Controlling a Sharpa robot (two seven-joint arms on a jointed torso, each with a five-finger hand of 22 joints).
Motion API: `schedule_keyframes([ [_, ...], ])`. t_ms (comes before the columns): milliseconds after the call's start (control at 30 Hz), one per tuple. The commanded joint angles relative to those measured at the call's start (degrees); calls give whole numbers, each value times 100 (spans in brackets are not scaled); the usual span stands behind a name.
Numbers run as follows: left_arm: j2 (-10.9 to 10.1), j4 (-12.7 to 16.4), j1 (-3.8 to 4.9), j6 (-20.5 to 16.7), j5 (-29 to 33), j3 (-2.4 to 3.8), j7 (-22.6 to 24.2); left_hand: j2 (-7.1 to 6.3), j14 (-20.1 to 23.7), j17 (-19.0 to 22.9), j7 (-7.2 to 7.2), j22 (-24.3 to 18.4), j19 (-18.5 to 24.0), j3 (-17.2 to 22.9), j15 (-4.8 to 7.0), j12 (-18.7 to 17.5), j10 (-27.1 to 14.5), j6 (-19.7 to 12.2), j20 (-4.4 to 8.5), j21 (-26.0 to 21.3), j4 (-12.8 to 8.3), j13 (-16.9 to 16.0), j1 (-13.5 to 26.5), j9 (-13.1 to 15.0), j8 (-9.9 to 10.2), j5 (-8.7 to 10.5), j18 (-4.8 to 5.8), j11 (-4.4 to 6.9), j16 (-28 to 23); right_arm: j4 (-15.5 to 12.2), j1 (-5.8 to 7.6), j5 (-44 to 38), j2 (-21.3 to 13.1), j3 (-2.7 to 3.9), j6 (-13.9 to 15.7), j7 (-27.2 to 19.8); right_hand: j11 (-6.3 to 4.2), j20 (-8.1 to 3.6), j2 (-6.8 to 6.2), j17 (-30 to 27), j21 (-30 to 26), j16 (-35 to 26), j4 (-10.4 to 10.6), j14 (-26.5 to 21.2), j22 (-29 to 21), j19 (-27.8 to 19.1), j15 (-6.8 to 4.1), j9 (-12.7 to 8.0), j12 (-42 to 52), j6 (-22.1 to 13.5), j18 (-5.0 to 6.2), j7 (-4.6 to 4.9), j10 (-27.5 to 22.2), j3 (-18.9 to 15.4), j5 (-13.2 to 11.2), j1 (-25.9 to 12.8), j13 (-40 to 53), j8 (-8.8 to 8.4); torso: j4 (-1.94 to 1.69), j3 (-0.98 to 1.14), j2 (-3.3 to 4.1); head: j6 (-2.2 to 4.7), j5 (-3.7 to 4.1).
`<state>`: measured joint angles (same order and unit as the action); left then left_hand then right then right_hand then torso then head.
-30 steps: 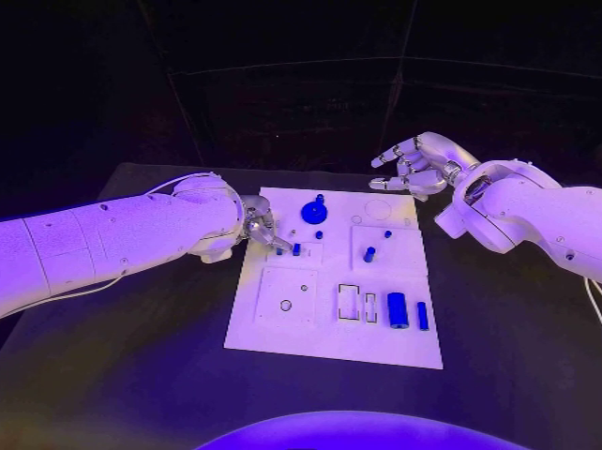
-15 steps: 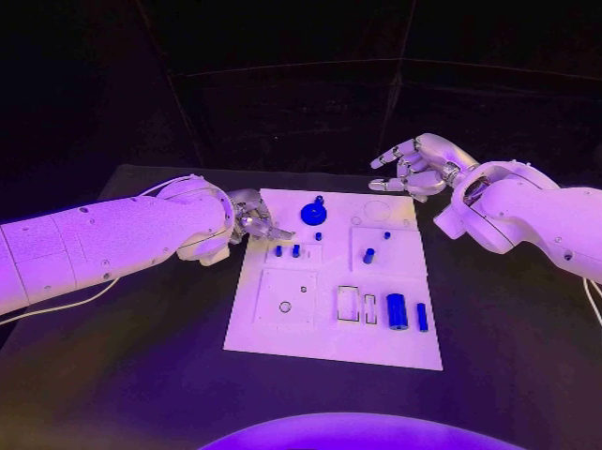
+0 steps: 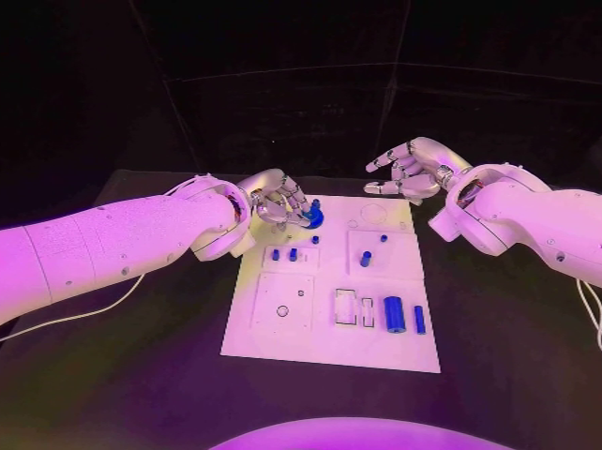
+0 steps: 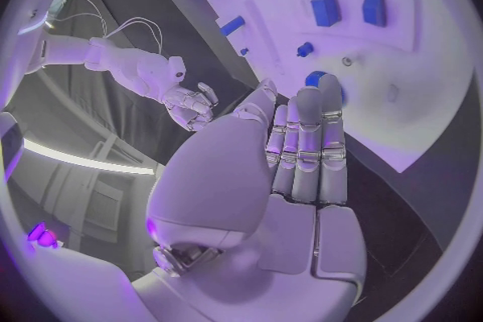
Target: Assemble the parts on the task board
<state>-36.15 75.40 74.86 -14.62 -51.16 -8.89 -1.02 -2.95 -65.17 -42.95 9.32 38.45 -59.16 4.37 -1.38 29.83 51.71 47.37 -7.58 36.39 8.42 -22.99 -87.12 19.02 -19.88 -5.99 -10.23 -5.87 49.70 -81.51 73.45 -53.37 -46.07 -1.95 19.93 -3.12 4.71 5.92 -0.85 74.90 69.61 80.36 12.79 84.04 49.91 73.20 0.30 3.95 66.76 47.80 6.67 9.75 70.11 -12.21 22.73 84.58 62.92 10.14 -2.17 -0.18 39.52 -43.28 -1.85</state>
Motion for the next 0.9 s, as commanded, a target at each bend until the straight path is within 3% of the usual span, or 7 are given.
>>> schedule_keyframes([
  [33,143,-190,-21,-141,-954,-2,1028,-76,-128,90,4,-42,-138,3,-10,-310,60,115,1,-21,-49,350,-38,-228,215,-1,-20,0,36,-6,10,12,15,3,-29,-17,-2,7,36,-10,-40,-35,10,216,-8,-50,-24,-2,-14,-48,65,8,-45,-30,-27,-9,-7,32,4,2,5,18,32],
  [67,189,-251,-29,-49,-1094,-3,1020,-99,-382,-85,16,-32,-291,-3,-9,-421,58,124,9,33,-56,478,-24,-316,308,-4,-26,-16,285,-7,10,12,19,3,-32,-16,-2,7,37,-9,-40,-35,10,216,-8,-50,-24,-2,-14,-48,65,8,-45,-29,-26,-9,-7,32,11,2,7,25,36],
  [200,338,-444,-51,233,-1568,-31,959,-129,-1476,-1513,41,67,-923,-31,26,-648,41,179,63,330,-92,786,38,-522,501,-3,-30,-21,1730,-13,10,12,24,3,-39,-13,-3,8,49,-1,-41,-30,9,218,-9,-50,-25,-2,-13,-48,66,8,-45,-25,-19,-2,-7,35,6,1,1,33,69],
  [267,409,-518,-64,381,-1872,-45,924,-139,-1668,-1872,25,280,-1150,-24,41,-714,65,230,83,588,-118,898,49,-592,554,-2,4,-10,2075,-15,10,12,25,3,-40,-13,-3,8,49,-1,-41,-30,9,218,-9,-50,-25,-2,-13,-48,66,8,-45,-25,-19,-2,-7,35,0,0,2,35,83],
  [333,480,-581,-78,509,-2293,-55,896,-147,-1829,-2224,11,771,-1441,-20,47,-806,31,296,91,1105,-142,1015,68,-656,595,-4,101,-9,2399,-14,10,12,27,3,-40,-13,-3,8,49,-1,-41,-30,9,218,-9,-50,-25,-2,-13,-48,66,8,-45,-25,-19,-2,-7,35,-6,-5,2,68,92],
  [567,677,-799,-103,688,-3105,-67,830,-151,-1933,-2454,-27,1198,-1666,-33,64,-885,77,396,110,1544,-172,1168,115,-755,662,-1,176,16,2642,-10,10,12,49,3,-40,-15,-3,8,49,-1,-41,-30,9,218,-9,-50,-25,-2,-13,-48,66,8,-45,-25,-19,-2,-7,35,5,1,0,82,108],
  [900,875,-1033,-116,819,-3343,-68,825,-98,-1990,-2509,-81,1579,-1841,37,97,-947,244,571,137,1924,-232,1323,80,-846,710,-5,244,52,2752,-2,10,12,73,3,-43,-14,-3,8,49,-1,-41,-30,9,218,-9,-50,-25,-2,-13,-48,66,8,-45,-25,-19,-2,-7,35,0,-1,3,66,135],
])
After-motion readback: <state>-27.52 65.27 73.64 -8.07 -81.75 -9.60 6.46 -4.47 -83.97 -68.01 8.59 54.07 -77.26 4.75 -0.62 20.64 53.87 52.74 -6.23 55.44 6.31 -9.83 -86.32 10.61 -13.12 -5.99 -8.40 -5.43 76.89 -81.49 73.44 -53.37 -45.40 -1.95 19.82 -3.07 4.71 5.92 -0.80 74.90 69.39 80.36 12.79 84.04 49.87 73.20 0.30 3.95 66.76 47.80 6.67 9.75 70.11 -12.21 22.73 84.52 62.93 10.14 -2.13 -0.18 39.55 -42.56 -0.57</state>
